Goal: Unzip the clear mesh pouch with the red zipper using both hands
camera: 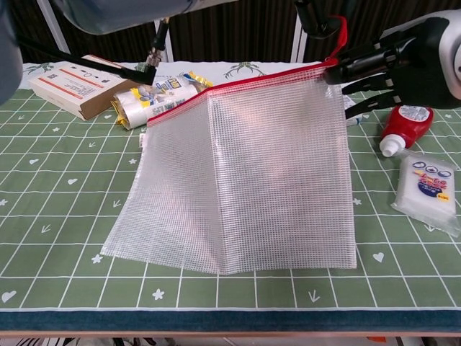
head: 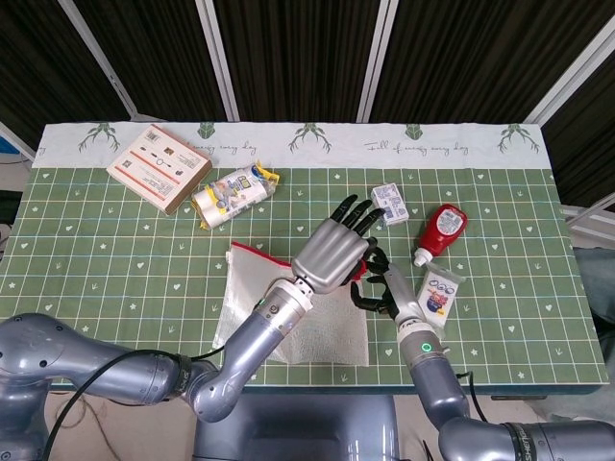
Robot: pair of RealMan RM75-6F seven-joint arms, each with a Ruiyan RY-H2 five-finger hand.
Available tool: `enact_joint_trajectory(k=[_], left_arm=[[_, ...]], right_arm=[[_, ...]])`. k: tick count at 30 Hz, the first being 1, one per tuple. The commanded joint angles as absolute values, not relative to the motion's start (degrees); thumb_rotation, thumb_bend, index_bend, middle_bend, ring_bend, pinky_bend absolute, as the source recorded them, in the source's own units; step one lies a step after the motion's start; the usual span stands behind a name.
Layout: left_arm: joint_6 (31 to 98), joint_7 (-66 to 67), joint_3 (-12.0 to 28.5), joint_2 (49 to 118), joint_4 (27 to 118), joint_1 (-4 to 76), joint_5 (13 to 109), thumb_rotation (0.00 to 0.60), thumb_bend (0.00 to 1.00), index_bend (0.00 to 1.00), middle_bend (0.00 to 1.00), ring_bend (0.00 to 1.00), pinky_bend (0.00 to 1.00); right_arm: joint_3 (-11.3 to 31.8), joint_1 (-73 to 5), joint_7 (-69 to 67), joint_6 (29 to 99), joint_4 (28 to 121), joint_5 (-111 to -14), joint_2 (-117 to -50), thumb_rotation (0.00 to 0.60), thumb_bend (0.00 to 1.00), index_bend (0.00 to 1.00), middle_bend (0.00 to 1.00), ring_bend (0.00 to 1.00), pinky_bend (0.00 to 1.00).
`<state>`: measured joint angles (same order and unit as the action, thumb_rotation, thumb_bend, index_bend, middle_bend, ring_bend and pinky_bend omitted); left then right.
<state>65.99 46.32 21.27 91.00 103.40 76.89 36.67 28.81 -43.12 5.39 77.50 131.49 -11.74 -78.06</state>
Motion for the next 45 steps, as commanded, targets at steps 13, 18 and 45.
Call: enact_joint_trajectory(k=[13, 18, 45], left_arm=[[67.01, 44.68, 19.11, 88.59, 105.69, 74.22, 37.66, 0.6, 0.45, 0.57, 0.1, 0.0, 0.0], [67.03, 43.54, 17.9, 87.4, 106.86, 72.66, 38.04, 0.6, 0.45, 0.57, 0.1, 0.0, 0.0], [66.85, 39.73, 15.46, 85.64, 108.09, 68.41, 41.32, 0.6, 0.46, 0.57, 0.1, 0.0, 0.0]], right_arm=[[29.59, -42.33, 4.52, 77.25, 131.48, -12.72, -77.17, 0.6, 0.64, 0.62, 0.05, 0.0, 0.21], [30.18, -41.95, 3.19, 78.4, 130.82, -13.63, -78.01, 0.6, 0.64, 0.63, 0.06, 0.0, 0.21], [35.7, -40.88, 0.14, 86.51, 129.15, -16.23, -82.49, 0.6, 0.64, 0.64, 0.06, 0.0, 0.21]])
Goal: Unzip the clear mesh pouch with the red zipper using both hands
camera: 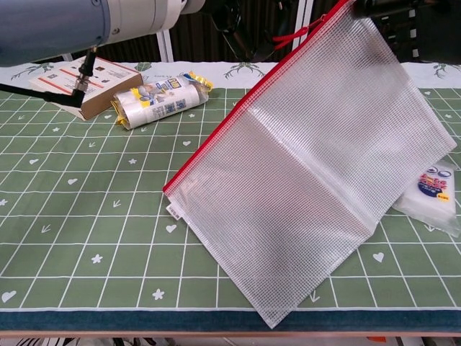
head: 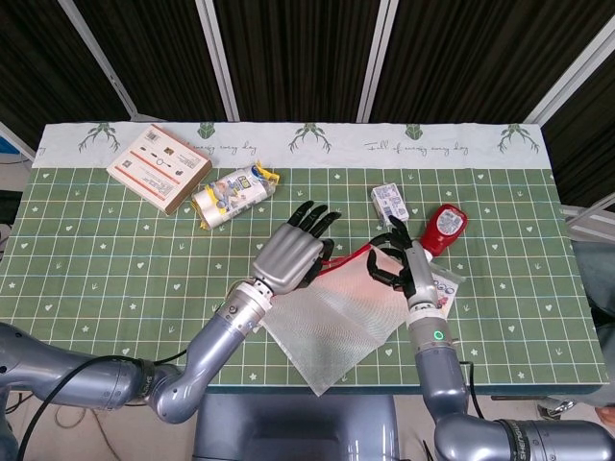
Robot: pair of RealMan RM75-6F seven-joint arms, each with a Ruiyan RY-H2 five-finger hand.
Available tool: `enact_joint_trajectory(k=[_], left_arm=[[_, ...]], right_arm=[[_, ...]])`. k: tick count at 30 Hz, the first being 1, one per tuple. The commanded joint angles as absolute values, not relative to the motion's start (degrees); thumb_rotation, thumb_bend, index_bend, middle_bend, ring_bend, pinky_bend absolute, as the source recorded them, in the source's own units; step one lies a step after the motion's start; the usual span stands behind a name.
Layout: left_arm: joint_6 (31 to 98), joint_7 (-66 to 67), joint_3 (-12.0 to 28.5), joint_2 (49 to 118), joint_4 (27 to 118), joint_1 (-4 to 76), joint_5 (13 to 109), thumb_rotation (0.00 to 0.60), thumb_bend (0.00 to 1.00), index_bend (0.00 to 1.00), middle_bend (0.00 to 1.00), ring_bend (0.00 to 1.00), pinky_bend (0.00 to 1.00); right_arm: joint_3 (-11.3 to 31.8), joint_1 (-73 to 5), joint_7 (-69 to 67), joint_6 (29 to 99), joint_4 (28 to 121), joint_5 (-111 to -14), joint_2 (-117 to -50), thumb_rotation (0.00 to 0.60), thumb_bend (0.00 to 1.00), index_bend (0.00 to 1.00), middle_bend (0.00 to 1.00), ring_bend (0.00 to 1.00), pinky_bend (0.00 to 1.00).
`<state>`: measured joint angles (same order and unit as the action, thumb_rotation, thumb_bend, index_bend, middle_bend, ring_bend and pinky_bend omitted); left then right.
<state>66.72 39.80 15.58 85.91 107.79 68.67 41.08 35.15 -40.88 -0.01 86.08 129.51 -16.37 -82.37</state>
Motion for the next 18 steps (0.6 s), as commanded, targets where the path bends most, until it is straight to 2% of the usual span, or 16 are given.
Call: enact_joint_trajectory(k=[1, 18], left_arm=[[66.94, 39.69, 15.4, 85.49, 108.23, 68.26, 41.44, 0.6, 0.45, 0.57, 0.1, 0.0, 0.0], [68.41, 38.06, 13.88, 80.91, 111.85, 64.2, 43.77, 0.6, 0.46, 0.57, 0.1, 0.0, 0.0]], right_arm=[[35.82, -40.95, 0.45, 86.54, 129.02, -16.16, -82.42, 0.6, 0.64, 0.64, 0.06, 0.0, 0.21], [41.4, -40.3, 0.56, 88.19, 127.67, -13.79, -81.7, 0.6, 0.64, 0.64, 0.06, 0.0, 0.21]])
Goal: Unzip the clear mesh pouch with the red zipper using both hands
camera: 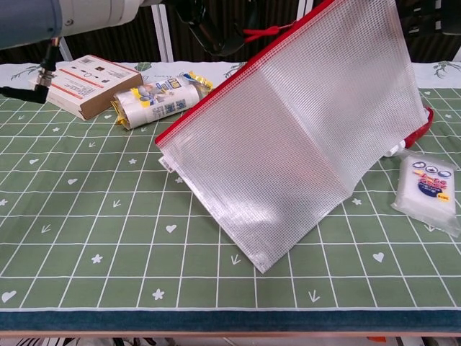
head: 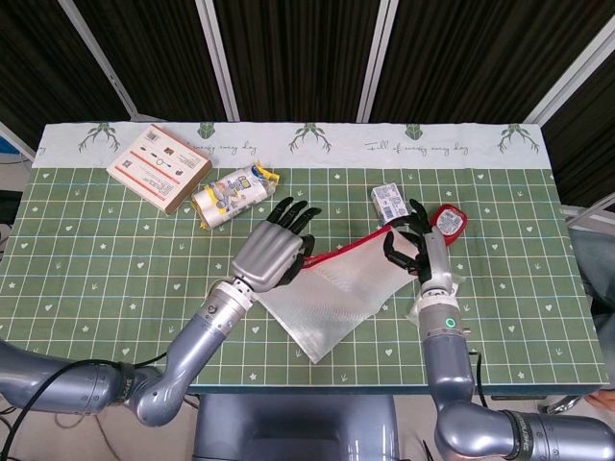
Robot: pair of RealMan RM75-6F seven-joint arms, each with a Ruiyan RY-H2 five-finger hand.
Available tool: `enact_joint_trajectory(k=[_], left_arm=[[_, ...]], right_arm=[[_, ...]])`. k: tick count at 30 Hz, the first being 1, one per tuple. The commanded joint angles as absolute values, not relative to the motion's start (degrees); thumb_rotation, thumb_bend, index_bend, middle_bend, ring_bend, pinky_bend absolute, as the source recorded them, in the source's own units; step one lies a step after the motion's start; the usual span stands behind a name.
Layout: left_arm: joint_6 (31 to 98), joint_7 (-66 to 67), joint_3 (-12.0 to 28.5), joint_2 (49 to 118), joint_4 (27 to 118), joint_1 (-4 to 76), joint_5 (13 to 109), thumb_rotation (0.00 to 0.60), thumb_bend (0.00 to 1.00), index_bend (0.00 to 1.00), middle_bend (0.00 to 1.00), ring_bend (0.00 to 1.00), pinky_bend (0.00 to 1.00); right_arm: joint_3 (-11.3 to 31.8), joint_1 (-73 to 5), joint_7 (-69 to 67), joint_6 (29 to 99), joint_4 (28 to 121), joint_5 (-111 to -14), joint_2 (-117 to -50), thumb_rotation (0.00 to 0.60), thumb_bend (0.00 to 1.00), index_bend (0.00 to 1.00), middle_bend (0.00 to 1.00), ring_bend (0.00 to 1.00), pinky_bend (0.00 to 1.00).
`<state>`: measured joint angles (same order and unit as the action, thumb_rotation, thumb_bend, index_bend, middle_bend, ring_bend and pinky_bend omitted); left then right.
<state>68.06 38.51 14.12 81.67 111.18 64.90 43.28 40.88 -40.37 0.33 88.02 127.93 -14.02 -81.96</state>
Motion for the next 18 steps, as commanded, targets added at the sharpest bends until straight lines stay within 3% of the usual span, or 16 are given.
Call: enact_joint_trajectory(k=[1, 18], left_arm=[[68.57, 37.86, 13.8, 80.55, 112.16, 63.89, 44.03, 0.6, 0.46, 0.57, 0.1, 0.0, 0.0], [71.42, 33.06, 9.18, 71.58, 118.45, 55.41, 51.83, 0.6, 0.46, 0.57, 0.1, 0.0, 0.0]], right_arm=[[41.59, -40.25, 0.66, 88.23, 127.56, -13.73, -81.58, 0.6, 0.64, 0.64, 0.06, 0.0, 0.21], [43.66, -37.84, 1.23, 86.19, 124.53, -12.85, -78.47, 0.6, 0.64, 0.64, 0.06, 0.0, 0.21]])
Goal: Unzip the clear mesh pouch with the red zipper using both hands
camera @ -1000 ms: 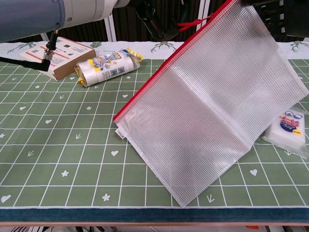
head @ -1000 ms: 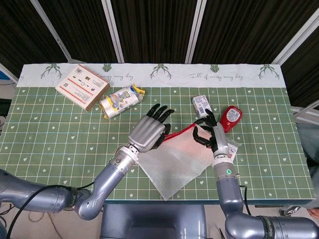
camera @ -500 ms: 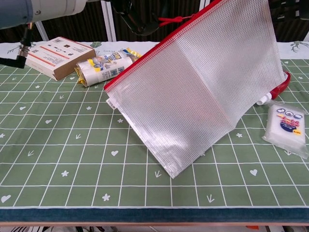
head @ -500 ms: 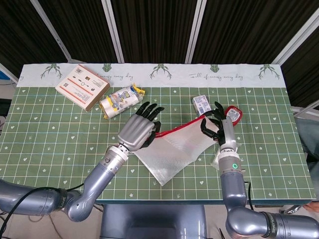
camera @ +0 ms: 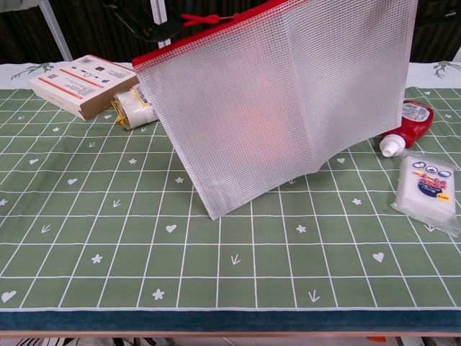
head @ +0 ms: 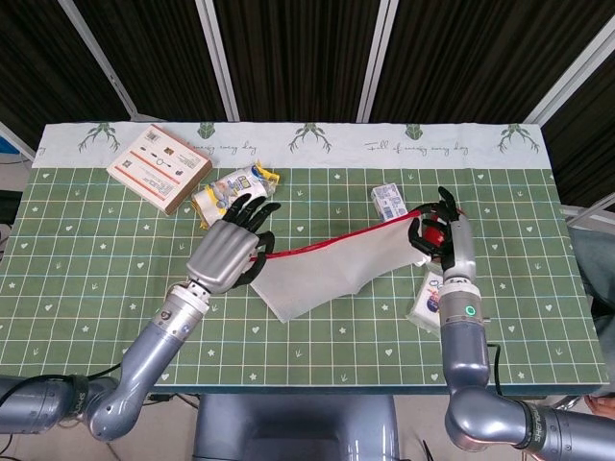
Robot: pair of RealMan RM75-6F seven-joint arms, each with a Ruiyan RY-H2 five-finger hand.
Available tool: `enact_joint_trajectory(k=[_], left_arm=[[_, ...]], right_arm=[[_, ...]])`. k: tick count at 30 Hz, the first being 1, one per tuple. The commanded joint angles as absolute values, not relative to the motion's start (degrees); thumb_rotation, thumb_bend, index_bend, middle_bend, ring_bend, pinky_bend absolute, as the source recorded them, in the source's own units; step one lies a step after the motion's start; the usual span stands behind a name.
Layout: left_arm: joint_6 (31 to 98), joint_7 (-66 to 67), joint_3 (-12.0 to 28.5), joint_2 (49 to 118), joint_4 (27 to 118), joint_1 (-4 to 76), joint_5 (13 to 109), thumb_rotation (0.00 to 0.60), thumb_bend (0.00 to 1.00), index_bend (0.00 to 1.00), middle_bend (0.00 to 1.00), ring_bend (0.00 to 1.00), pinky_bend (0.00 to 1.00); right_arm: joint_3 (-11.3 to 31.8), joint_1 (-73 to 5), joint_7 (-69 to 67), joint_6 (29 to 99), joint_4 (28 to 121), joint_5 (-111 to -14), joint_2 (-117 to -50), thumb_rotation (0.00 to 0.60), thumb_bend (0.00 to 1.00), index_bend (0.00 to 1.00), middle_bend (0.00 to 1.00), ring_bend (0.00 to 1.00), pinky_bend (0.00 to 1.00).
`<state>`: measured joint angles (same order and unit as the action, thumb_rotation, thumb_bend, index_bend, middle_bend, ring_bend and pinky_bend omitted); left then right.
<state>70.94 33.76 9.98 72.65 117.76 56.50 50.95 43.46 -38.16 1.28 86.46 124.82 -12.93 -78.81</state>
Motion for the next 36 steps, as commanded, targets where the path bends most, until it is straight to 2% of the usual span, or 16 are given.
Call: enact_joint_trajectory(k=[1, 17, 36], left_arm=[[71.63, 32.57, 8.73, 70.8, 118.79, 54.61, 52.45, 0.6, 0.46, 0.57, 0.1, 0.0, 0.0], [72.43, 27.05, 6.64, 64.59, 120.03, 47.84, 57.46, 0.6, 0.46, 0.57, 0.1, 0.0, 0.0], [71.9, 24.02, 6.39, 62.52, 120.26, 43.56, 61.29, 0.6, 0.46, 0.56, 0.1, 0.0, 0.0]], right_arm=[[43.83, -37.62, 1.13, 85.88, 124.37, -12.76, -78.22, 0.6, 0.64, 0.64, 0.06, 0.0, 0.21], [44.22, -36.26, 0.61, 85.02, 123.05, -12.71, -77.23, 0.6, 0.64, 0.64, 0.06, 0.0, 0.21], [44.03, -35.83, 0.57, 85.05, 123.07, -13.15, -77.37, 0.6, 0.63, 0.64, 0.06, 0.0, 0.21]])
